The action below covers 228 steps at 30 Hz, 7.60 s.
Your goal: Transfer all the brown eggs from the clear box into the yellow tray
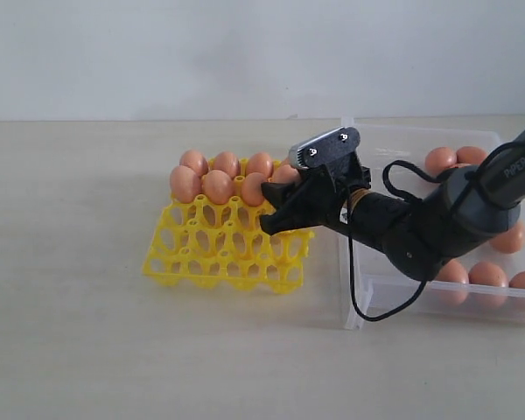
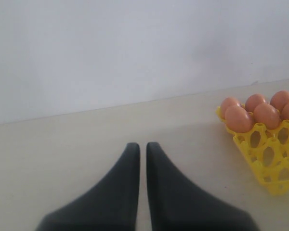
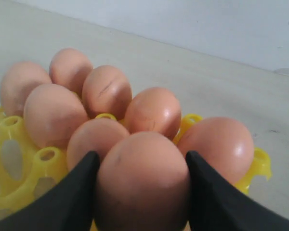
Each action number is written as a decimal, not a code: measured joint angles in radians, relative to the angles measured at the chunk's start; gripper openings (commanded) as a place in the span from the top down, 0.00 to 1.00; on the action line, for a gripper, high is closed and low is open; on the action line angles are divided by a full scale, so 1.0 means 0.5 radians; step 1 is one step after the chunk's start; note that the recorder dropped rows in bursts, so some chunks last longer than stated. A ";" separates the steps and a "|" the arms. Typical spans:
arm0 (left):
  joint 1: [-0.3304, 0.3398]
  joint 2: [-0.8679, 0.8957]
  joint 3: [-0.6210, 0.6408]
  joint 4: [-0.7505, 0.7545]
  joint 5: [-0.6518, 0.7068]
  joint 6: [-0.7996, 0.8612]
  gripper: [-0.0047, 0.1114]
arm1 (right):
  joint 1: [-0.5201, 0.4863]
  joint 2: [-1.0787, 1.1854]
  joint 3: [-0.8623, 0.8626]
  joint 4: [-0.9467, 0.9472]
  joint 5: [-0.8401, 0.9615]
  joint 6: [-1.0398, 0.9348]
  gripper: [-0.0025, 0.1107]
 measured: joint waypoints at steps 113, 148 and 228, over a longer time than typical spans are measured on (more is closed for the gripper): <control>0.000 0.000 0.000 0.000 0.000 0.000 0.93 | -0.960 -0.051 -1.080 0.589 2.614 0.317 0.77; 0.000 0.000 0.000 0.000 0.000 0.000 0.93 | -0.961 -0.028 0.158 -0.642 -0.764 0.660 0.98; 0.000 0.000 0.000 0.000 0.000 0.000 0.93 | 0.223 0.259 -0.718 -1.227 0.143 1.017 0.72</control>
